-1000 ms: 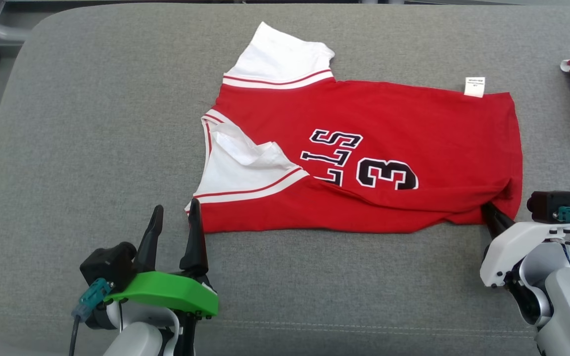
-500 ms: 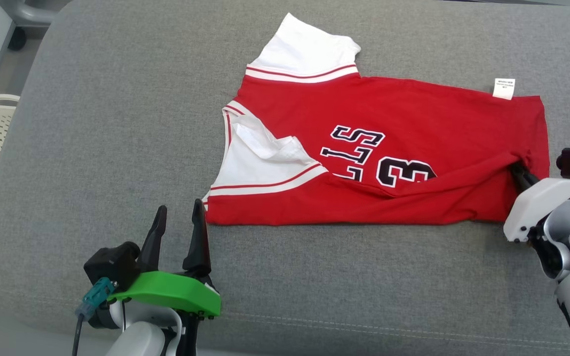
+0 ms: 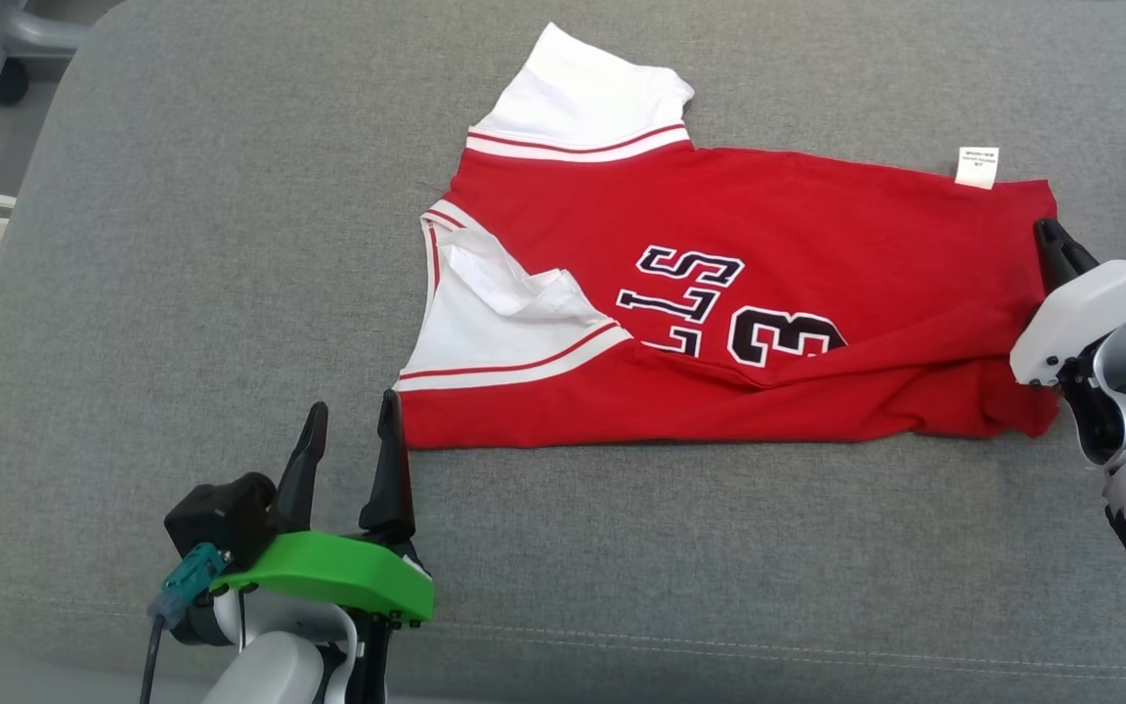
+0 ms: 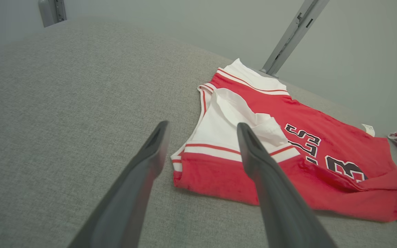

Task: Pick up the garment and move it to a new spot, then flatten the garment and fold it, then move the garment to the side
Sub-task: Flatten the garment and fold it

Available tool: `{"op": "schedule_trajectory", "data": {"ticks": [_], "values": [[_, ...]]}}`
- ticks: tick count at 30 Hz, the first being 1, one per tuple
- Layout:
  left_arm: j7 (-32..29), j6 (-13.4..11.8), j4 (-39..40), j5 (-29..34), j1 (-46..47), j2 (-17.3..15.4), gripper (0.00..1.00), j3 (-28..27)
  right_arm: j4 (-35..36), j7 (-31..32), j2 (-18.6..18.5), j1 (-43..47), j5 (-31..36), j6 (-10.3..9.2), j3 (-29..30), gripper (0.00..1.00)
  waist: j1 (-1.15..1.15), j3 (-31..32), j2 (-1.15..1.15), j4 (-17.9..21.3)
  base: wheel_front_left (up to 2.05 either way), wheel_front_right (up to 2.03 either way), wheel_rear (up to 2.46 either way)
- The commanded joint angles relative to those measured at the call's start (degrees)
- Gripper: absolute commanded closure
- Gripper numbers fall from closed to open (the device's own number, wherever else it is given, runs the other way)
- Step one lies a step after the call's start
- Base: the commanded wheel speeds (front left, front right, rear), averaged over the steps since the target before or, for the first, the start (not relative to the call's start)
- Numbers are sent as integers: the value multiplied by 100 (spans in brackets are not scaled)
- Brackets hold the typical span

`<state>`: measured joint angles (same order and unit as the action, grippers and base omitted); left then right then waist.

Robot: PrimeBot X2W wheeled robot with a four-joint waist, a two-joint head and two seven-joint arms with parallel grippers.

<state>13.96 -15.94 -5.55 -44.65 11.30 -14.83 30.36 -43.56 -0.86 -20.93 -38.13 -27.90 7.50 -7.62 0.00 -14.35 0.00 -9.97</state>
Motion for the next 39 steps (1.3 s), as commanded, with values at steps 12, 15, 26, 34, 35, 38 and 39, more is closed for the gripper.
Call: {"op": "schedule_trajectory", "data": {"ticks": [12,15,26,34,35,38,39], "values": [[0,17,-103,45,-51,21,0,68,593,-701,-32,962,-395,-2,113,70,0,271,0,502,0,0,0],[-20,17,-158,22,-52,24,0,72,766,-740,0,1174,-394,-1,171,18,0,314,0,586,0,0,0],[-139,13,-759,-377,-184,125,0,-79,1940,-242,811,2388,-324,-1,716,0,0,414,0,875,0,0,0],[-247,96,-1197,-630,-200,219,0,-171,2015,213,1259,2535,-339,-1,933,0,0,329,0,776,0,0,0],[-271,125,-1250,-659,-181,235,0,-167,1989,238,1312,2506,-371,-1,952,0,0,316,0,753,0,0,0],[-323,211,-1366,-761,-97,291,0,-167,1860,308,1388,2408,-368,-1,992,0,0,280,0,684,0,0,0],[-339,253,-1417,-792,-70,325,0,-157,1814,307,1396,2369,-349,-1,1001,0,0,267,0,661,0,0,0]]}}
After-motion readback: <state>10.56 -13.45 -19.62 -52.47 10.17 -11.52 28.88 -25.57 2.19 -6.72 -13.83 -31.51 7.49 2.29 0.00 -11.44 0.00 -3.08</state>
